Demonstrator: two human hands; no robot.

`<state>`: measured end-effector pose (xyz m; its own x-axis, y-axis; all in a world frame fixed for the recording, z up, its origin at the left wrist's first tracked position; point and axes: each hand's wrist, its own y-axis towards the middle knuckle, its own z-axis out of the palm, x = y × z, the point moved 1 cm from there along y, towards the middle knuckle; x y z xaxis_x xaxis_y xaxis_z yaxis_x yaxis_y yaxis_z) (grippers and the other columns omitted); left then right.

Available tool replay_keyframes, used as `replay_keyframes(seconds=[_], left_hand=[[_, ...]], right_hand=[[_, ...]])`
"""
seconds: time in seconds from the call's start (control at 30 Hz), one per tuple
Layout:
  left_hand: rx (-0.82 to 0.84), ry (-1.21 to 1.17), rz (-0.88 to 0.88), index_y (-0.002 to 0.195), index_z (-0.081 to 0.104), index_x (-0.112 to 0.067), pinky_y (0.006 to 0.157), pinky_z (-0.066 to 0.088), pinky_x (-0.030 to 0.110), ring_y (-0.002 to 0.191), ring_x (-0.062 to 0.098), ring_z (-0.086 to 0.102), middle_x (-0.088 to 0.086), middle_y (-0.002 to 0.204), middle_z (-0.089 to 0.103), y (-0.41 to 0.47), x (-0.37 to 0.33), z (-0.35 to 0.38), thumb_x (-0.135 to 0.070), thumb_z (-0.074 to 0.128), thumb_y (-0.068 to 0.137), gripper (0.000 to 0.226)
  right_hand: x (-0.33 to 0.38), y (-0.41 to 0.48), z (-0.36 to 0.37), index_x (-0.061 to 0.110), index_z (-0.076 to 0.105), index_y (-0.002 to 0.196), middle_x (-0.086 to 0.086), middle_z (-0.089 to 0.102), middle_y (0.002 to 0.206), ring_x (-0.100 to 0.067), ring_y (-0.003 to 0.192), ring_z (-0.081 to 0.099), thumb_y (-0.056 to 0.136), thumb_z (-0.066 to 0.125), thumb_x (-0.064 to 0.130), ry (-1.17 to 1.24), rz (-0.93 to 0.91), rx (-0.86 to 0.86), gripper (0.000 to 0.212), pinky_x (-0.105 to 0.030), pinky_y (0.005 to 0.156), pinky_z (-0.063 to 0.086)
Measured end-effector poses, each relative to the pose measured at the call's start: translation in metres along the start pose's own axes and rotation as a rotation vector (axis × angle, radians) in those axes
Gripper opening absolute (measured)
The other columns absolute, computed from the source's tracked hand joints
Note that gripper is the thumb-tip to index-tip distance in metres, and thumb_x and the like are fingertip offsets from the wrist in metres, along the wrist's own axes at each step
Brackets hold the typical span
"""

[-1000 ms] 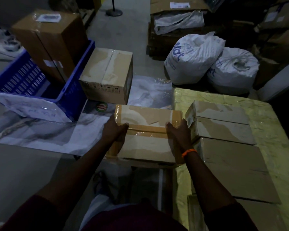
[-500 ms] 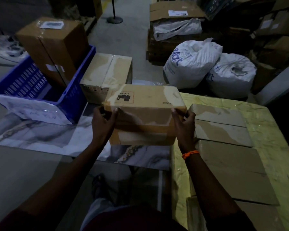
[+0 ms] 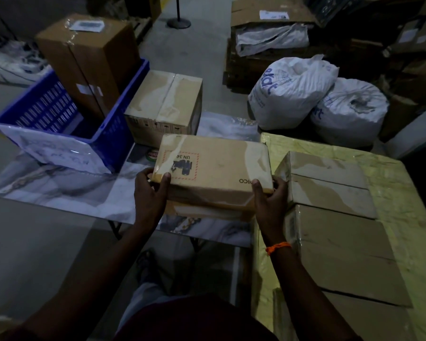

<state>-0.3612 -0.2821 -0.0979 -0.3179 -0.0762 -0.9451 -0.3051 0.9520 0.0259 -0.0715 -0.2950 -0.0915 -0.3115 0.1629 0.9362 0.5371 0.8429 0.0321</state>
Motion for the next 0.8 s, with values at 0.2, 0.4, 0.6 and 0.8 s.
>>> replay_keyframes(seconds=[0.2,0.4,0.6,0.8], left_hand=[[0.1,0.506,0.484,0.15,0.041,-0.013,0.117,0.03,0.056,0.147,0.031,0.035,0.012,0.154,0.044,0.013,-0.035,0.016,-0.025,0.058,0.098,0.057],[0.473,0.772,0.579,0.146,0.054,-0.013,0.113,0.034,0.059,0.144,0.036,0.042,0.011,0.155,0.048,0.038,-0.058,0.06,-0.046,0.027,0.096,0.066],[0.453,0.801,0.62,0.144,0.058,-0.017,0.113,0.034,0.057,0.142,0.033,0.046,0.008,0.153,0.052,0.039,-0.051,0.062,-0.042,0.031,0.098,0.058],[0.488,0.826,0.628,0.147,0.054,-0.018,0.115,0.034,0.057,0.145,0.033,0.042,0.008,0.156,0.048,0.04,-0.053,0.06,-0.046,0.027,0.098,0.063]], right_hand=[[0.035,0.008,0.025,0.012,0.059,0.136,-0.015,0.053,0.144,-0.036,0.138,0.047,0.089,0.06,0.042,-0.486,-0.526,0.12,0.056,-0.055,0.111,0.041],[0.055,0.021,0.069,0.014,0.053,0.147,-0.016,0.048,0.155,-0.035,0.145,0.041,0.097,0.029,0.051,-0.83,-0.627,0.456,0.066,-0.058,0.116,0.035],[0.048,0.02,0.068,0.016,0.058,0.144,-0.014,0.053,0.152,-0.033,0.143,0.045,0.099,0.031,0.044,-0.825,-0.65,0.414,0.059,-0.057,0.115,0.036],[0.05,0.02,0.065,0.016,0.054,0.148,-0.014,0.047,0.157,-0.033,0.147,0.041,0.1,0.031,0.047,-0.801,-0.642,0.446,0.062,-0.058,0.118,0.033]])
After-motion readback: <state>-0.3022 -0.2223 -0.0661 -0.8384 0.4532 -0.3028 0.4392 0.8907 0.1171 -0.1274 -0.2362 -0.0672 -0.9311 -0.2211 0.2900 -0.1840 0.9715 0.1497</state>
